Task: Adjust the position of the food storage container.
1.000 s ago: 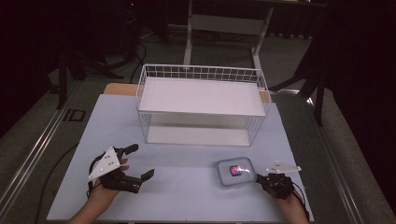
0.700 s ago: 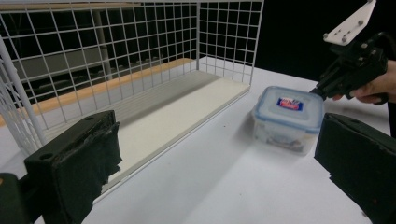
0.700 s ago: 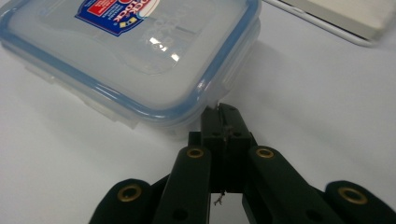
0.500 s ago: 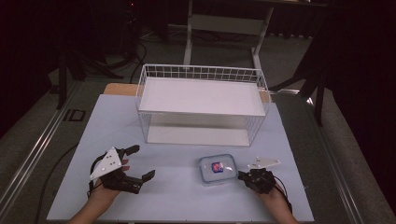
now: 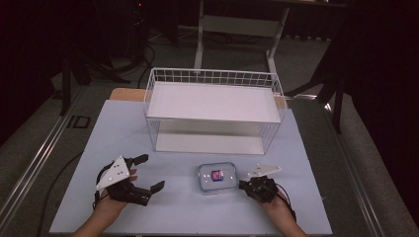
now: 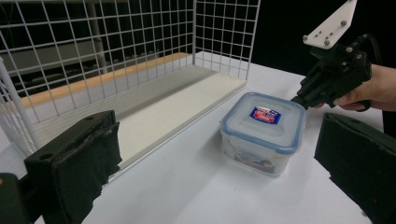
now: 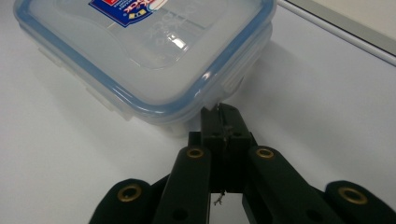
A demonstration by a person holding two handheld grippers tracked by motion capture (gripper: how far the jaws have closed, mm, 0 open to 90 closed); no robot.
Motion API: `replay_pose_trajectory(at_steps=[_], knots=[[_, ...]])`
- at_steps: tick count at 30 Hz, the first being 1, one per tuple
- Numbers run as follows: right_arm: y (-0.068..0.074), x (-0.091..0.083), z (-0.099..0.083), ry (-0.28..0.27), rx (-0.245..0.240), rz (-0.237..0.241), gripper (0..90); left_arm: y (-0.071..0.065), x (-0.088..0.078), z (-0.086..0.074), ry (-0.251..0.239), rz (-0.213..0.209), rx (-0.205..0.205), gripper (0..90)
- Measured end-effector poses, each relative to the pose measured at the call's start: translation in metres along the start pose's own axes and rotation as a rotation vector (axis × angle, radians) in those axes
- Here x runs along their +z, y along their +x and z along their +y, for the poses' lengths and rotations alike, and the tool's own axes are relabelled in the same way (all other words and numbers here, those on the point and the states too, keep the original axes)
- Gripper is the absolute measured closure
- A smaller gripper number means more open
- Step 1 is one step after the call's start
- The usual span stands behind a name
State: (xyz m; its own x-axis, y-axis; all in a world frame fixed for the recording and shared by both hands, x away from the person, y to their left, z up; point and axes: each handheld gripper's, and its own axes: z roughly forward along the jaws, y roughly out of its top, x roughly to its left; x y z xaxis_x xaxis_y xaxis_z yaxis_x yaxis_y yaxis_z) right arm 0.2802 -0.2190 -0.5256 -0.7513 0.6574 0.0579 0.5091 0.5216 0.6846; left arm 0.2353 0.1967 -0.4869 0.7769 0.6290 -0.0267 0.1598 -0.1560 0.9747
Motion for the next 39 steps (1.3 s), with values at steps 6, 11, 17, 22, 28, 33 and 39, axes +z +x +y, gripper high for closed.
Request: replay_pose_trajectory(at_steps=[6,11,17,22,28,33,39], knots=[[0.003,-0.012,-0.002,-0.016,-0.009,-0.015,90.0,-0.001,-0.001,0.0,0.001,0.006,0.008,1.0],[0.009,-0.013,-0.006,-0.013,0.006,0.016,90.0,-0.001,-0.001,0.001,-0.001,0.005,0.007,1.0],[0.01,-0.008,-0.003,-0.01,0.001,0.023,90.0,-0.002,0.001,0.0,0.006,-0.003,0.008,1.0],[0.014,-0.002,0.004,-0.009,-0.009,0.048,90.0,-0.001,0.0,-0.001,0.01,-0.003,0.01,1.0],[0.02,0.006,0.009,0.0,-0.017,0.06,90.0,-0.002,0.001,-0.001,0.016,-0.006,0.004,1.0],[0.025,0.016,0.017,-0.003,-0.033,0.072,90.0,-0.003,0.002,-0.002,0.025,-0.013,0.005,1.0],[0.03,0.026,0.024,0.0,-0.055,0.081,90.0,-0.003,0.003,-0.003,0.027,-0.019,0.001,1.0]])
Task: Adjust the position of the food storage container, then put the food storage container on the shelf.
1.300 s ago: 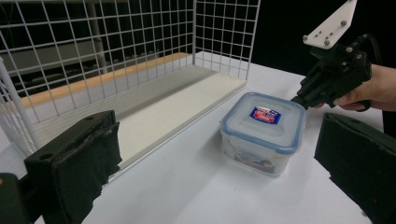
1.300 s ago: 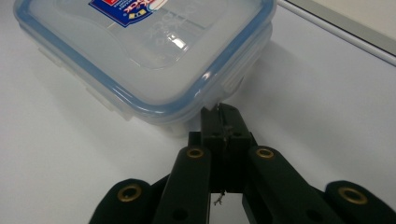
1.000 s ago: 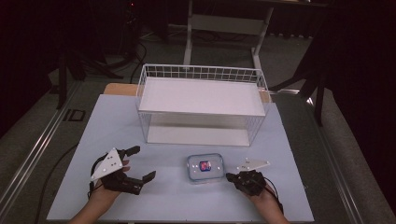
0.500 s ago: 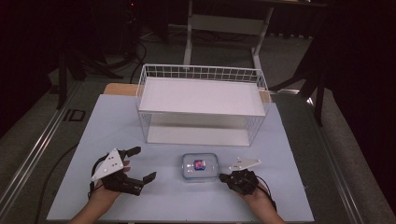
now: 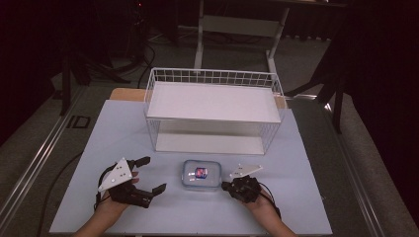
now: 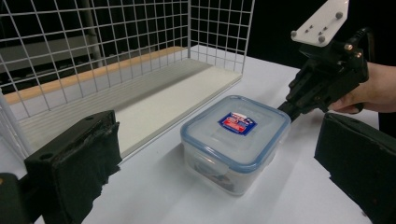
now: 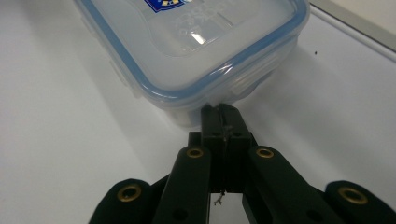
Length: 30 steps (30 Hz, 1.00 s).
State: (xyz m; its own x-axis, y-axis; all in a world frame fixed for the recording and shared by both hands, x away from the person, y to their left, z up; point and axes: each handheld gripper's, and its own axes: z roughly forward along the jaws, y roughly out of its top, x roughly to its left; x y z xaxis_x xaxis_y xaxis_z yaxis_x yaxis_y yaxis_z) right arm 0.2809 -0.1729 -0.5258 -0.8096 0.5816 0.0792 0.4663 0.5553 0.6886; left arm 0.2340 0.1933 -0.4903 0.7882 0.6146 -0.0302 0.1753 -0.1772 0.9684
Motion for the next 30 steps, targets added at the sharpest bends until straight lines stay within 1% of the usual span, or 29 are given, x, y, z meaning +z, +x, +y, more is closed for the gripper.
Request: replay_pose_trajectory(at_steps=[1,3,4,8,11,15,17,18,19,20,21,22,23,24,25,26,27,28,29,30], knots=[[0.0,0.001,0.001,-0.001,-0.002,-0.013,90.0,0.0,0.0,0.0,0.001,-0.003,0.0,1.0],[-0.001,0.003,0.003,-0.002,0.002,-0.012,90.0,0.0,0.0,0.0,0.001,-0.004,-0.001,1.0],[-0.001,0.004,0.004,-0.004,0.0,-0.019,90.0,0.0,0.001,0.0,0.001,-0.004,-0.002,1.0],[-0.004,0.008,0.007,-0.002,-0.002,-0.019,90.0,-0.001,0.001,0.0,0.004,-0.009,0.0,1.0],[-0.005,0.007,0.007,-0.003,0.001,-0.014,90.0,-0.001,0.001,-0.001,0.003,-0.01,-0.003,1.0],[-0.008,-0.005,0.002,-0.022,-0.002,-0.038,85.0,0.0,0.001,-0.001,0.007,-0.022,-0.01,1.0],[-0.008,-0.014,0.002,-0.044,0.009,-0.043,81.9,0.0,0.002,-0.001,0.0,-0.022,-0.015,1.0],[-0.008,-0.018,0.003,-0.057,0.006,-0.043,77.8,0.0,0.002,-0.001,0.0,-0.022,-0.015,1.0],[-0.007,-0.022,0.003,-0.07,0.004,-0.044,73.3,-0.001,0.003,-0.001,0.01,-0.034,-0.026,1.0],[-0.007,-0.022,0.003,-0.07,0.004,-0.044,73.3,-0.001,0.003,-0.001,0.01,-0.034,-0.026,1.0],[-0.004,-0.031,0.005,-0.109,0.005,-0.027,60.5,-0.001,0.003,-0.001,0.016,-0.042,-0.029,1.0],[-0.003,-0.034,0.006,-0.122,0.003,-0.017,54.5,-0.002,0.003,0.0,0.017,-0.047,-0.031,1.0],[-0.002,-0.036,0.007,-0.135,0.001,0.0,48.4,-0.002,0.003,0.001,0.008,-0.049,-0.039,1.0],[-0.001,-0.039,0.009,-0.149,-0.003,0.005,42.9,-0.002,0.003,0.003,0.005,-0.057,-0.052,1.0],[0.0,-0.041,0.01,-0.162,-0.007,0.008,34.3,-0.002,0.003,0.005,0.004,-0.062,-0.06,1.0],[0.0,-0.042,0.012,-0.168,-0.022,0.018,27.2,-0.002,0.004,0.007,0.002,-0.06,-0.06,1.0],[0.001,-0.042,0.015,-0.175,-0.032,0.018,22.9,-0.002,0.004,0.009,0.002,-0.061,-0.059,1.0],[0.001,-0.043,0.017,-0.19,-0.029,0.025,19.9,-0.002,0.004,0.011,0.019,-0.062,-0.053,1.0],[0.001,-0.045,0.019,-0.208,-0.007,0.052,19.2,-0.001,0.004,0.014,0.032,-0.069,-0.042,1.0],[0.0,-0.046,0.021,-0.224,0.004,0.059,18.0,-0.001,0.004,0.016,0.018,-0.07,-0.019,1.0]])
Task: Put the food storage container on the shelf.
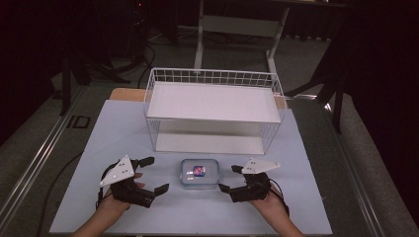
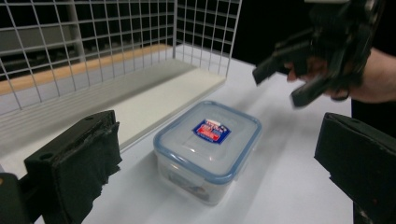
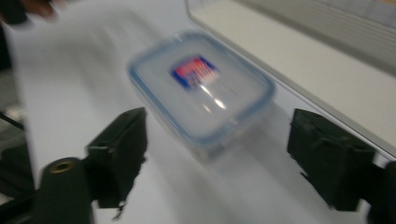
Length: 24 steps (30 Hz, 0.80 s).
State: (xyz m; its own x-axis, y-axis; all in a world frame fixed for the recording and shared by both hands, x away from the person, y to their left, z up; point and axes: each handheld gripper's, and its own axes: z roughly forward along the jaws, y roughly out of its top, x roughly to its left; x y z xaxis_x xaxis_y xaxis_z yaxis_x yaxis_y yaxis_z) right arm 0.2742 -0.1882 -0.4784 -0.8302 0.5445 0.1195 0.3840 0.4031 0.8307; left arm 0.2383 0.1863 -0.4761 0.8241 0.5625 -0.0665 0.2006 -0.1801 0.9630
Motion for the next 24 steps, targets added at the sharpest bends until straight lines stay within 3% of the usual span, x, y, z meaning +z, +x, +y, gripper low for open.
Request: replay_pose_trajectory(at_steps=[2,4,7,11,14,15,17,18,19,21,22,23,24], knots=[[0.002,-0.001,0.005,-0.014,-0.031,-0.003,14.5,-0.001,0.001,0.004,0.026,-0.01,0.03,1.0],[0.005,-0.001,0.011,-0.038,-0.062,-0.04,14.7,-0.001,0.002,0.006,0.035,-0.011,0.039,1.0],[0.008,-0.003,0.019,-0.073,-0.104,-0.094,14.8,0.0,0.007,0.014,0.054,-0.005,0.016,1.0],[0.013,-0.001,0.027,-0.083,-0.164,-0.166,14.0,0.002,0.013,0.02,0.055,-0.035,-0.018,1.0],[0.016,0.001,0.029,-0.101,-0.176,-0.177,14.1,0.003,0.018,0.022,0.067,-0.026,-0.006,1.0],[0.018,0.002,0.03,-0.112,-0.182,-0.207,14.9,0.005,0.022,0.024,0.072,-0.037,-0.028,1.0],[0.017,0.004,0.031,-0.098,-0.171,-0.182,14.8,0.006,0.024,0.025,0.075,-0.044,-0.04,0.9],[0.015,0.005,0.032,-0.08,-0.151,-0.146,14.8,0.006,0.024,0.025,0.075,-0.044,-0.04,0.9],[0.013,0.007,0.032,-0.085,-0.132,-0.144,22.1,0.008,0.028,0.027,0.082,-0.037,-0.051,1.0],[0.007,0.009,0.032,-0.045,-0.048,-0.099,21.5,0.012,0.035,0.028,0.11,-0.018,-0.109,1.0],[0.007,0.009,0.032,-0.045,-0.048,-0.099,21.5,0.012,0.035,0.028,0.11,-0.018,-0.109,1.0],[0.003,0.011,0.031,-0.019,0.002,-0.081,19.5,0.014,0.039,0.027,0.119,-0.009,-0.145,1.0],[-0.005,0.014,0.029,-0.001,0.09,-0.045,17.4,0.014,0.041,0.026,0.124,-0.002,-0.153,1.0]])
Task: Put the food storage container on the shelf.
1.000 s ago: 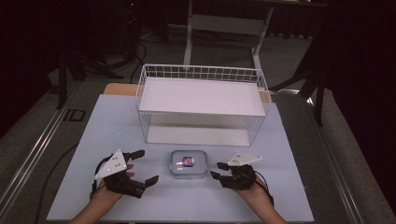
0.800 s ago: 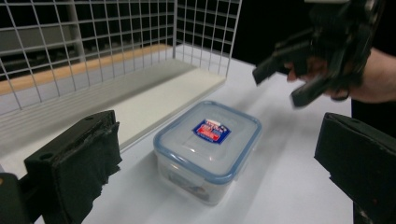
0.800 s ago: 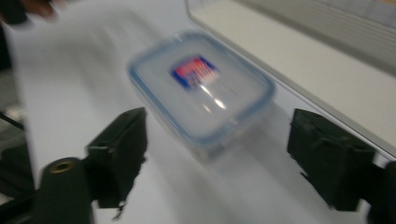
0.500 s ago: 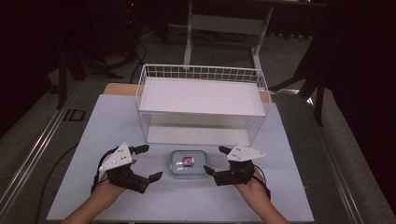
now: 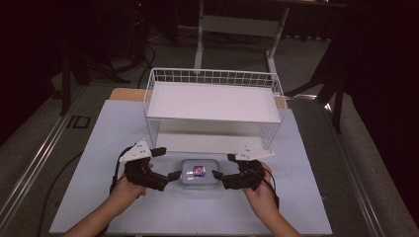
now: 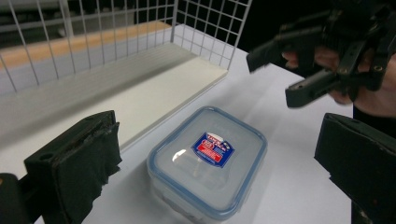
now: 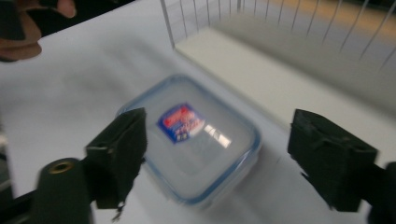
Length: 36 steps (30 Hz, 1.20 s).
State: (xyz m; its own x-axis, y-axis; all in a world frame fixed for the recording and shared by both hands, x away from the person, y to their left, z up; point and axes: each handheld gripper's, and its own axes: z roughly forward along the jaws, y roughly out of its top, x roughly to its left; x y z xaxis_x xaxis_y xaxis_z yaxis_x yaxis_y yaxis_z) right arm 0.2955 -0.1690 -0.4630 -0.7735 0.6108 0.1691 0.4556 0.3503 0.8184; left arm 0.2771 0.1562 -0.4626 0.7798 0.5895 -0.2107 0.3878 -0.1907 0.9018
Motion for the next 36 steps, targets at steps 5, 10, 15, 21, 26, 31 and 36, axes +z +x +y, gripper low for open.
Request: replay_pose_trajectory(at_steps=[5,10,15,21,26,31,36], knots=[[-0.017,0.011,-0.009,0.035,0.179,0.068,14.7,0.009,0.018,-0.01,0.088,-0.005,-0.111,1.0],[-0.02,0.026,-0.015,0.13,0.282,0.044,13.4,0.017,0.036,-0.026,0.175,0.016,-0.224,1.0],[-0.027,0.033,-0.017,0.143,0.411,0.104,12.3,0.028,0.047,-0.038,0.21,-0.04,-0.383,1.0],[-0.033,0.043,-0.023,0.172,0.517,0.134,19.0,0.035,0.055,-0.044,0.254,-0.042,-0.52,6.8],[-0.033,0.048,-0.026,0.165,0.561,0.149,25.4,0.04,0.059,-0.046,0.273,-0.024,-0.578,15.6],[-0.032,0.051,-0.029,0.183,0.591,0.157,30.8,0.038,0.062,-0.048,0.298,-0.031,-0.588,16.4],[-0.035,0.051,-0.033,0.186,0.65,0.161,40.2,0.036,0.063,-0.048,0.299,-0.045,-0.602,21.0]])
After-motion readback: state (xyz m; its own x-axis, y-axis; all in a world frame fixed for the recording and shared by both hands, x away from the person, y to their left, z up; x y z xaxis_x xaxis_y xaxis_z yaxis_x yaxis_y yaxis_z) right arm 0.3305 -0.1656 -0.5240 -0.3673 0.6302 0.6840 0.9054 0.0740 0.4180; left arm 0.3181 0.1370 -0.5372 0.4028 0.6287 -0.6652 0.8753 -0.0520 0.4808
